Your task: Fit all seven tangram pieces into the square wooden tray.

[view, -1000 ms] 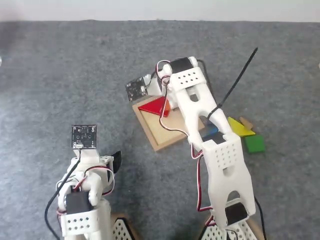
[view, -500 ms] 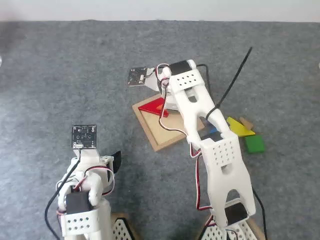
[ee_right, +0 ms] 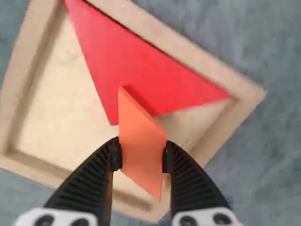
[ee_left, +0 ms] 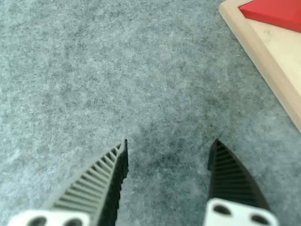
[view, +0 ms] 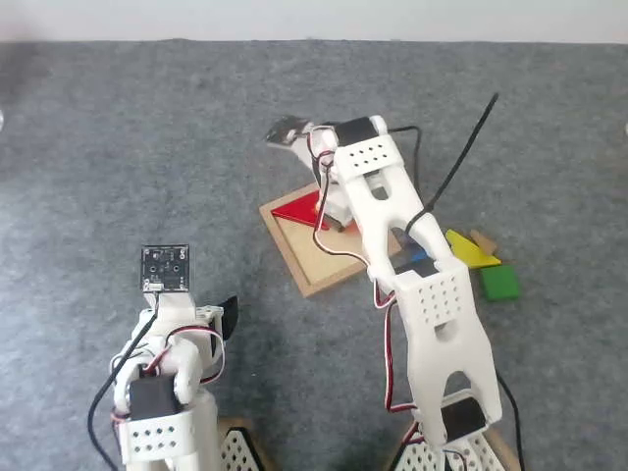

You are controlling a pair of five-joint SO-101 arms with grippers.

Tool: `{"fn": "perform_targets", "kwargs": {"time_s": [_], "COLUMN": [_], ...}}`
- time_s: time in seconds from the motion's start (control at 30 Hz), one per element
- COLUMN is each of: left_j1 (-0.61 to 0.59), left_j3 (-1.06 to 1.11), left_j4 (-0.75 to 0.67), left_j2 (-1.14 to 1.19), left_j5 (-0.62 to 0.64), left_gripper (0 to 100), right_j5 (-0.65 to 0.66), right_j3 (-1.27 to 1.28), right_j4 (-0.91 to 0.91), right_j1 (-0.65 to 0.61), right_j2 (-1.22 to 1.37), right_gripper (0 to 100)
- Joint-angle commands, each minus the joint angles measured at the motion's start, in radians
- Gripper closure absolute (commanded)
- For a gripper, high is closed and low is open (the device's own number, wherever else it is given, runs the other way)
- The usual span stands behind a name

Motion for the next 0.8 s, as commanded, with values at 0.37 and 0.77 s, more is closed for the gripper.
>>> {"fn": "perform_targets", "kwargs": {"time_s": [0.37, 0.77], "left_j1": [0.0, 0.0], "left_j3": [-0.022, -0.022], "left_j4": [0.005, 0.005], "left_j2": [-0.021, -0.021], "left_j5": [0.008, 0.008], "left_gripper": [73, 73], "right_j5": [-0.937, -0.945], "right_j3": [-0.046, -0.04], "right_j4": [-0.068, -0.114], "right_j1": [0.127, 0.048], "right_j2": [-0.039, -0.024], "right_gripper": [99.1, 99.1]}}
